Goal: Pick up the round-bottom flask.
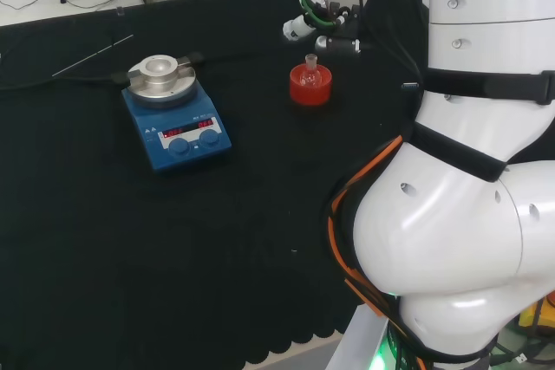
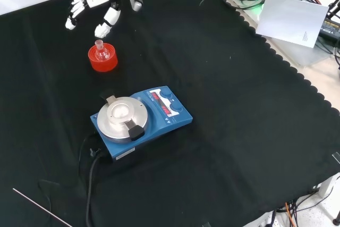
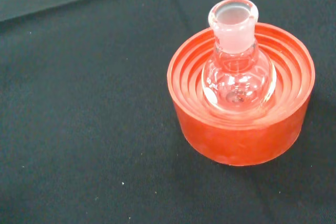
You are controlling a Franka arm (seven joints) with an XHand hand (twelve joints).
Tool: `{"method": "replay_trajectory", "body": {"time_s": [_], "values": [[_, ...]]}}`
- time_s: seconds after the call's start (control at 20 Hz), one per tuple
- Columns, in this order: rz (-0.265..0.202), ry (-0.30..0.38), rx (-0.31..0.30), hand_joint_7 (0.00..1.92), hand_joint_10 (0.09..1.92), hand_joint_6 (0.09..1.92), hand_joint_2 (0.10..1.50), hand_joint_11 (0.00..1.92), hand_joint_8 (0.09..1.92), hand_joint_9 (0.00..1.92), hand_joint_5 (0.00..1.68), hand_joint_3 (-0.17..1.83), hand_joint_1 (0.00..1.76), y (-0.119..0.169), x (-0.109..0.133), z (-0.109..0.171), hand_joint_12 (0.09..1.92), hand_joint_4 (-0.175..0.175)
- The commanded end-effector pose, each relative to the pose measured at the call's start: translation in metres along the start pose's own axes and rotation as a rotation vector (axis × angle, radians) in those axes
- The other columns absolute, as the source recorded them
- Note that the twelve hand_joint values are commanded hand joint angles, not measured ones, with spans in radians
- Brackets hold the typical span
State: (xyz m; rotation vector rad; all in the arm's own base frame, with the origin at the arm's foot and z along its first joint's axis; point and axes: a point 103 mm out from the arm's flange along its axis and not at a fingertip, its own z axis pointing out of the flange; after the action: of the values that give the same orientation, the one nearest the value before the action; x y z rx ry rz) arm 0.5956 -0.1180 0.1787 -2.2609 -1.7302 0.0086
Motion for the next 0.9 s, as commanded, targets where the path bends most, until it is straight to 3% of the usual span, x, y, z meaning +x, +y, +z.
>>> {"method": "replay_trajectory", "body": {"time_s": [0.05,0.3,0.6,0.9], "values": [[0.019,0.008,0.026,0.11,0.71,0.09,1.00,0.00,0.66,0.21,0.42,0.17,0.65,0.000,-0.008,0.015,1.25,-0.068],[0.035,0.010,0.044,0.11,0.71,0.09,0.98,0.00,0.66,0.21,0.43,0.19,0.69,0.000,-0.019,0.025,1.25,-0.067],[0.048,0.015,0.061,0.12,0.71,0.09,0.86,0.00,0.66,0.21,0.43,0.43,0.70,-0.002,-0.028,0.042,1.25,-0.065],[0.041,0.025,0.066,0.12,0.71,0.09,0.83,0.00,0.66,0.21,0.43,0.48,0.73,-0.003,-0.031,0.057,1.25,-0.065]]}}
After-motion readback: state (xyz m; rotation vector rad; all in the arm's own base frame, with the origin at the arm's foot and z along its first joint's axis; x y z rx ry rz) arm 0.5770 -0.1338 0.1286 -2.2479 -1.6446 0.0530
